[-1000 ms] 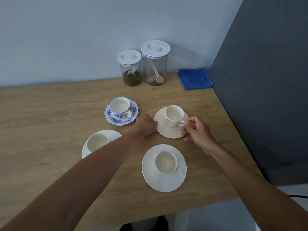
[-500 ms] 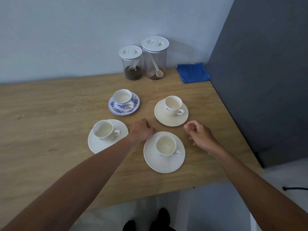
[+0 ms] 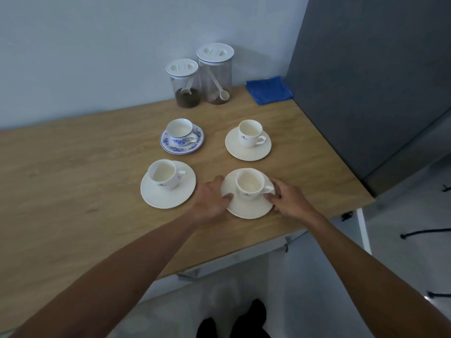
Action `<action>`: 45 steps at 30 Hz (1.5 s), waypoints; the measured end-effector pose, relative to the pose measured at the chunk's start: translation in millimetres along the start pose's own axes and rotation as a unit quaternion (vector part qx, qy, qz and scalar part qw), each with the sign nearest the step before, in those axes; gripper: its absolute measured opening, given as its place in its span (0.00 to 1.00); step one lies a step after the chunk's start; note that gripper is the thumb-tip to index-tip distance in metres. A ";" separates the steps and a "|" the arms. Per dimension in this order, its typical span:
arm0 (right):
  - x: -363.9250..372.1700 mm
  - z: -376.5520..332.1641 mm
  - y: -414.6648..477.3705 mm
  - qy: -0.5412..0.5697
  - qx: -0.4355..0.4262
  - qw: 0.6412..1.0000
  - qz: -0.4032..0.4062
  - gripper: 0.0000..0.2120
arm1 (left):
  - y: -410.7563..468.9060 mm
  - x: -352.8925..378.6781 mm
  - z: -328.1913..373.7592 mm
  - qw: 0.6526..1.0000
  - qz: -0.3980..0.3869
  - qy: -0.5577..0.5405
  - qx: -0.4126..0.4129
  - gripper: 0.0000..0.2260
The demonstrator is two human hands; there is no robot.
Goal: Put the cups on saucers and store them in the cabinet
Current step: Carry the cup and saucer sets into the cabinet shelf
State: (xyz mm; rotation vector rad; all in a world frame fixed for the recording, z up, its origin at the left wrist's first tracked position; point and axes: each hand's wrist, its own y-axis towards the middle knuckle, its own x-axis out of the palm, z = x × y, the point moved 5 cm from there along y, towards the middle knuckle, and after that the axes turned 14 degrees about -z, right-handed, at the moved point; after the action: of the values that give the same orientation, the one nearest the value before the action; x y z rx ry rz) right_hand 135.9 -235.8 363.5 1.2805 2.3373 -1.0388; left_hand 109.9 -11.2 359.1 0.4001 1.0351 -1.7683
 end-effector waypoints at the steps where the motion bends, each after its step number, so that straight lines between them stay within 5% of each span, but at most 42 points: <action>1: 0.7 -1.4 0.1 -0.003 -0.011 1.000 0.012 0.24 | 0.4 2.4 0.4 1.000 0.001 0.005 0.003 0.27; 24: 16.8 -31.2 -49.2 0.178 -0.108 0.978 -0.028 0.28 | -89.2 -0.6 2.7 0.953 0.029 -0.298 0.050 0.34; 45: 149.4 16.2 -230.7 0.283 -0.049 0.957 0.024 0.27 | -238.1 108.1 -45.0 0.939 -0.063 -0.320 0.113 0.29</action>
State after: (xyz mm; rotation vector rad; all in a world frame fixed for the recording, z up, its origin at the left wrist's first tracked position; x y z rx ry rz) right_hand -139.1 -235.5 376.2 1.7662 2.6930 -0.5770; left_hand -155.2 -9.5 370.0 -0.1162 0.4014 -1.9457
